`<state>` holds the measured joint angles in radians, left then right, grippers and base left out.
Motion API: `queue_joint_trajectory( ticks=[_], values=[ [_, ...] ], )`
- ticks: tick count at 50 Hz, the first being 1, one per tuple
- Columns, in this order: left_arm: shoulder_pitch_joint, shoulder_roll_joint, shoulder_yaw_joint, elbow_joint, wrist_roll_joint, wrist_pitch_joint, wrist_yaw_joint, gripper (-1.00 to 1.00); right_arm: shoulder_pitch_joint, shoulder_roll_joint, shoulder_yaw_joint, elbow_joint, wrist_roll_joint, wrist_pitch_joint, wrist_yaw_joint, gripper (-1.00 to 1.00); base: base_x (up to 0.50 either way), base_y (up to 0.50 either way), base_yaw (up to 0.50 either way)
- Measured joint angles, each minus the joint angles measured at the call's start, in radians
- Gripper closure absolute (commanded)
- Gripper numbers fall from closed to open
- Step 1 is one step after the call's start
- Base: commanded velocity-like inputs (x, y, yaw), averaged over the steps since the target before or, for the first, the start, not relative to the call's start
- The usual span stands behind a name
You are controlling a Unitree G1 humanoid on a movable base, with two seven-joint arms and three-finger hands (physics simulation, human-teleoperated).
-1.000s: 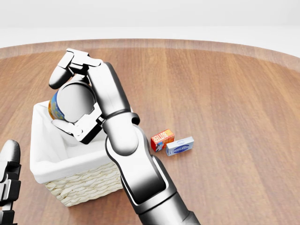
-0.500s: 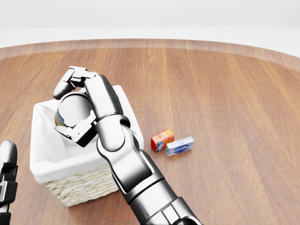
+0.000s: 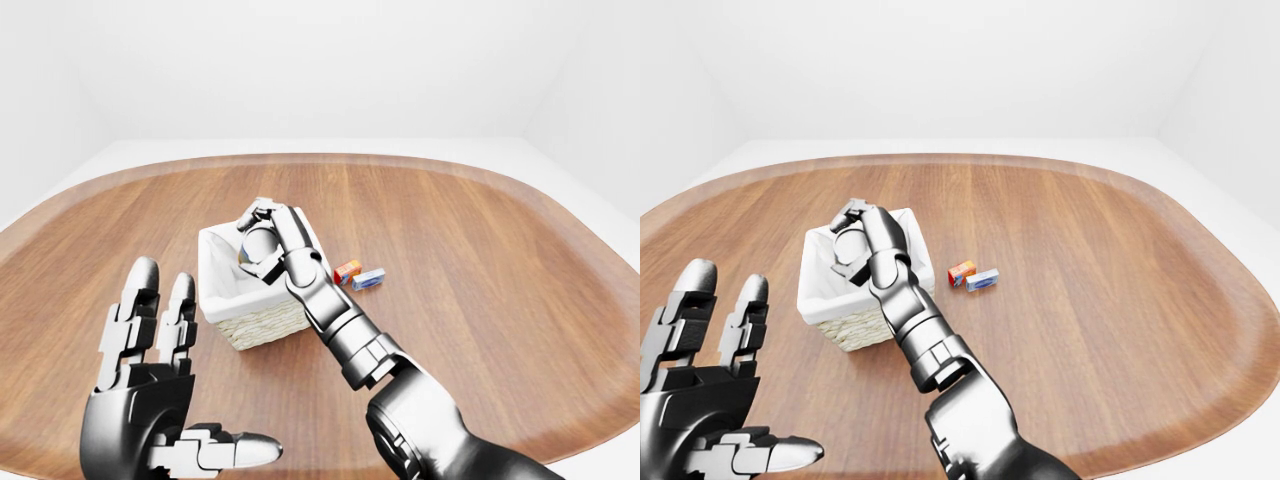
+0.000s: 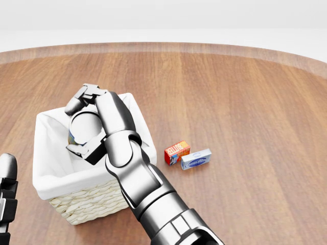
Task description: Pick up the alphabet soup and put it in the basket.
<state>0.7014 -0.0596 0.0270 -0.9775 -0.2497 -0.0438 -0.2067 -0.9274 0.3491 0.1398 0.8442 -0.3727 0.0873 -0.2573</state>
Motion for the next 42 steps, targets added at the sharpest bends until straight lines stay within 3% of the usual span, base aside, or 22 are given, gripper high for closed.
queue_joint_trajectory(
  ticks=[1, 42],
  values=[
    [0.000, 0.000, 0.000, 0.000, 0.000, 0.000, 0.000, -1.00, -0.001, 0.000, 0.000, 0.002, -0.003, 0.000, 0.000, -1.00, 0.00, 0.00, 0.00],
    [0.009, -0.011, 0.007, -0.007, -0.006, -0.001, -0.015, -1.00, -0.009, 0.000, 0.005, -0.008, -0.039, 0.000, -0.014, -1.00, 0.00, 0.00, 0.00]
  ],
)
